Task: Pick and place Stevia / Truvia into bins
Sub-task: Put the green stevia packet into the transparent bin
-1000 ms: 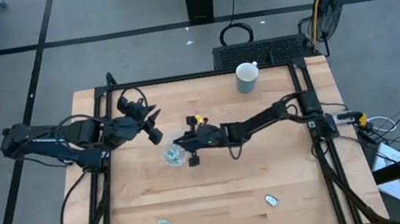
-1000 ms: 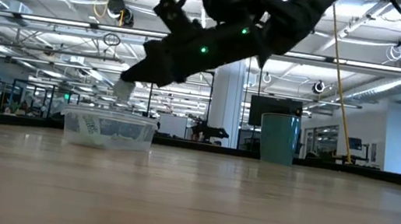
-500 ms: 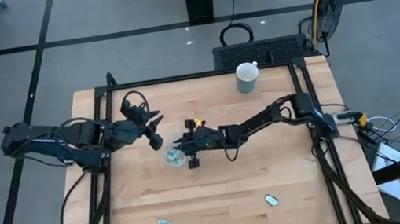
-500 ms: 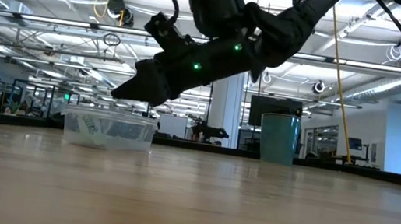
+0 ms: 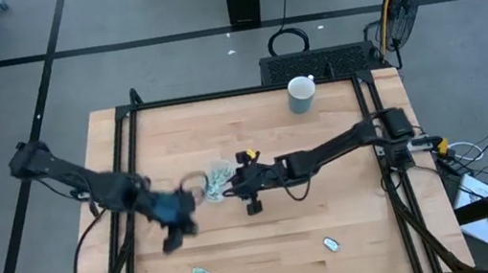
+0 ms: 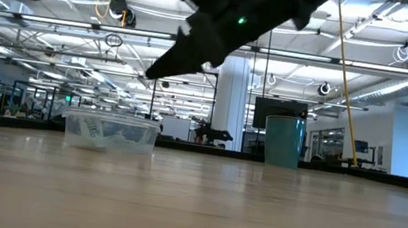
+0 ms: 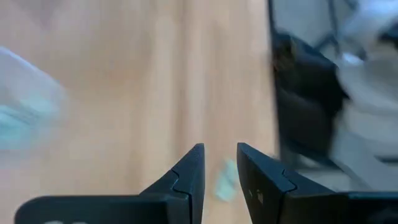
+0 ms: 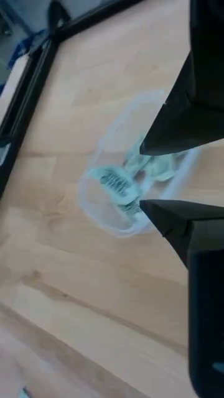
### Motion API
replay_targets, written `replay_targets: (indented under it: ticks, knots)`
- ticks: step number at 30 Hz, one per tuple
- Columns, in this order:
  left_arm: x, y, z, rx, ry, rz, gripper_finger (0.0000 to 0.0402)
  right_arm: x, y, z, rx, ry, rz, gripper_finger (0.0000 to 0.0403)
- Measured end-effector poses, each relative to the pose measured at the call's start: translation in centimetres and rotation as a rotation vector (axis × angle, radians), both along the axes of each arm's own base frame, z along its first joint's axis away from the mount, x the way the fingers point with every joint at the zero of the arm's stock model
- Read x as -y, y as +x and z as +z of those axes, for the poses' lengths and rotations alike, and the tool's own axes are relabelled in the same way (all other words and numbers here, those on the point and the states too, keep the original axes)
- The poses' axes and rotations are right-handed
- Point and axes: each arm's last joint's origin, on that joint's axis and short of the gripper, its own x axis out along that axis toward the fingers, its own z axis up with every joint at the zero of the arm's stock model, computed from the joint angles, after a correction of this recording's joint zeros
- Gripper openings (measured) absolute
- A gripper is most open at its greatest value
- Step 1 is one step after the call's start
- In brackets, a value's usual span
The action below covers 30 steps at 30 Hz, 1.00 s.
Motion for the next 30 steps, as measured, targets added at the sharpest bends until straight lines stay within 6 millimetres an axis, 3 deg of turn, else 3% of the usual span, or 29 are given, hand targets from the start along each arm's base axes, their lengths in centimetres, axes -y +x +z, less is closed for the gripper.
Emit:
replay_targets:
  ticks: [7,14,21,30]
  knots:
    - [4.7,-0.6,-5.8,-0.252,-0.130,0.033,0.0097,-0.5,-3.7,3.2,0.030,-0.035,-0.015,0.0106]
    - [8.2,0.7,-8.5,-0.210,-0.158,-0.017,0.0097,0.5,-8.3,4.8,0.125,-0.009,-0.034,0.0105]
    - [10.7,1.3,-11.9,-0.246,-0.152,-0.036,0.0097,1.5,-12.7,4.1,0.330,-0.038,-0.017,0.0105]
    - [10.9,1.8,-13.7,-0.190,-0.020,-0.001,0.0097,2.2,-16.3,2.6,0.575,-0.019,-0.029,0.0105]
